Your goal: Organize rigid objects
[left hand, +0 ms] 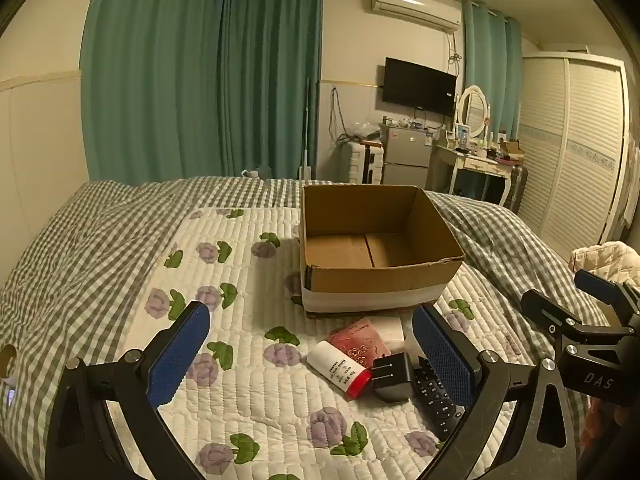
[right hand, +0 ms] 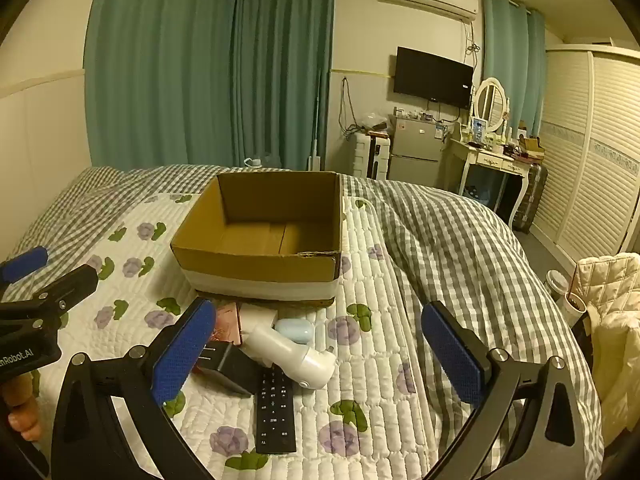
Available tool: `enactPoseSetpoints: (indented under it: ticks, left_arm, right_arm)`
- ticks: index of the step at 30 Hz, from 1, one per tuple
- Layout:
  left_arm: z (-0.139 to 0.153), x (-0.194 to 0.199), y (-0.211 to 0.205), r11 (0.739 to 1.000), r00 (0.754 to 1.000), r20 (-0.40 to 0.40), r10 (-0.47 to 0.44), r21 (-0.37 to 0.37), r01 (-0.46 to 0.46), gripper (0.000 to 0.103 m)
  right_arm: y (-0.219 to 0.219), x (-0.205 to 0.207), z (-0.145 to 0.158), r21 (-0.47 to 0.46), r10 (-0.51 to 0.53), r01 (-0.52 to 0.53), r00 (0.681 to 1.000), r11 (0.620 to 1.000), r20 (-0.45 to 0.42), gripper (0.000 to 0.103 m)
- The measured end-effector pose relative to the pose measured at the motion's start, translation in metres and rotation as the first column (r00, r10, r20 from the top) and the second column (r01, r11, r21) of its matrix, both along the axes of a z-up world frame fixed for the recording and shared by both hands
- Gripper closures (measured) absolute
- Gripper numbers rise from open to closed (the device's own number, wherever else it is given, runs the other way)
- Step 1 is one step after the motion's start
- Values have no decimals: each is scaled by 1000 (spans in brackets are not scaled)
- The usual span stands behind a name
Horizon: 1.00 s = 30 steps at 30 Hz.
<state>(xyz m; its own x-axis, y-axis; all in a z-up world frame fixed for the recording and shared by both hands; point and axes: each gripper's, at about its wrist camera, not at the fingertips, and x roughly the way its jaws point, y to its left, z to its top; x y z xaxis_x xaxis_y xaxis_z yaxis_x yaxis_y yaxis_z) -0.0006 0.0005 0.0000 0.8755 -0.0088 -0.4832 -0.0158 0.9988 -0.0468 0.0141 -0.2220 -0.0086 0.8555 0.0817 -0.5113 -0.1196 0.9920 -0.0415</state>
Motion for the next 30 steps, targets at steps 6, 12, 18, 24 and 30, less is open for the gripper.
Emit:
enactPoseSetpoints:
  ticks: [6,12,18,24,30]
  left_arm:
    - [2,-2,0,1000,1000,9,-1,8,1,0]
    - [3,-2,0,1000,1000,3,-3,5,3,0]
    - [2,0,0,1000,1000,-1,-2,11,2,0]
    - [4,-3,1,1000,1000,18,6,13,-6,0]
    - [3,-2,2,1000,1000,20,10,19,-10,0]
  right_arm:
    - [1,1,-1,5,-2,2,1000,1000,-3,0]
    - [3,0,1,-5,0,0,1000,1000,-7,0]
    - [3,0,0,-11,2,-2,1000,1000,-9,0]
    - [4,0,-3,-14,9,-9,1000,1000,-4,0]
    - [3,-1,-2,-11,10,-10,1000,1000,-4,0]
